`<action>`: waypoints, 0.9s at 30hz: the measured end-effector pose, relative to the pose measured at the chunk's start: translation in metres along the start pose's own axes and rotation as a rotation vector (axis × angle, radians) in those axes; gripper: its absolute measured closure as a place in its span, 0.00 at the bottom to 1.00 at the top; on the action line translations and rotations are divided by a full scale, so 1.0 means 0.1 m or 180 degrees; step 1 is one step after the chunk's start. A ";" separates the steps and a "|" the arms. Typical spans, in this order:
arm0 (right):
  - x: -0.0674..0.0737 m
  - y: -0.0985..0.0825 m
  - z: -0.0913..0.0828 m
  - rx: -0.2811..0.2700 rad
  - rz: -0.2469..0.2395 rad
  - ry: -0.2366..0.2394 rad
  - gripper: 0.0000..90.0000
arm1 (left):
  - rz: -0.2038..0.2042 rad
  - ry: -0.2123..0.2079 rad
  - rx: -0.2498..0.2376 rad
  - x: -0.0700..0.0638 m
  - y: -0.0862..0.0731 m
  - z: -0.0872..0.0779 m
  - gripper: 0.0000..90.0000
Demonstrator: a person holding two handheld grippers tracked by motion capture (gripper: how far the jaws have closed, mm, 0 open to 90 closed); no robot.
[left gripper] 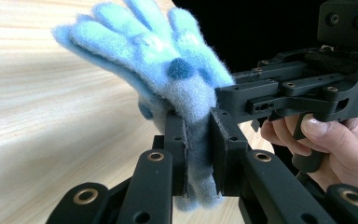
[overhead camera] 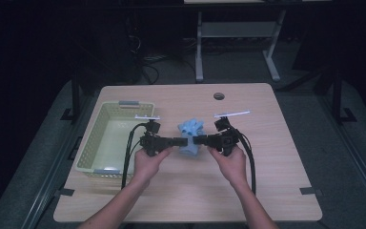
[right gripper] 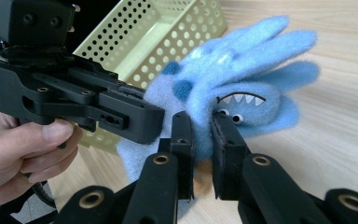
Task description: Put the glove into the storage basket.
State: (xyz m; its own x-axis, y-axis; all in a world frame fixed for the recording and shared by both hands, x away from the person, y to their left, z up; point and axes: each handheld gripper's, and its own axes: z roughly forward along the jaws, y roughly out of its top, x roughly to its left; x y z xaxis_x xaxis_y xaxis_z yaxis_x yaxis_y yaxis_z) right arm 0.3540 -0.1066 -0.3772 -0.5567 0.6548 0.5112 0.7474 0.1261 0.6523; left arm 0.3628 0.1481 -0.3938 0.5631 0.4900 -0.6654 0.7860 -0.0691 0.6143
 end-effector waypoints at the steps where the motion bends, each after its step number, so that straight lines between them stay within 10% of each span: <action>1: 0.01 0.01 0.01 -0.0004 -0.0017 0.0003 0.90 | 0.0010 0.0006 -0.0008 0.00 0.01 -0.03 0.87; 27: 0.35 0.35 0.24 0.0050 -0.0196 0.0119 0.90 | 0.0065 0.0064 -0.0116 0.06 0.17 -0.52 0.87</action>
State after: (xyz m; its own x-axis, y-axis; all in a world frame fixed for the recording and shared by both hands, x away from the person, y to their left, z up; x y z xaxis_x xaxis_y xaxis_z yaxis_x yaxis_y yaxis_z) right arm 0.3690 -0.0617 -0.3501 -0.6147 0.6172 0.4911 0.7168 0.1772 0.6744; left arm 0.3665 0.1946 -0.3653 0.5735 0.5062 -0.6441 0.7643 -0.0478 0.6431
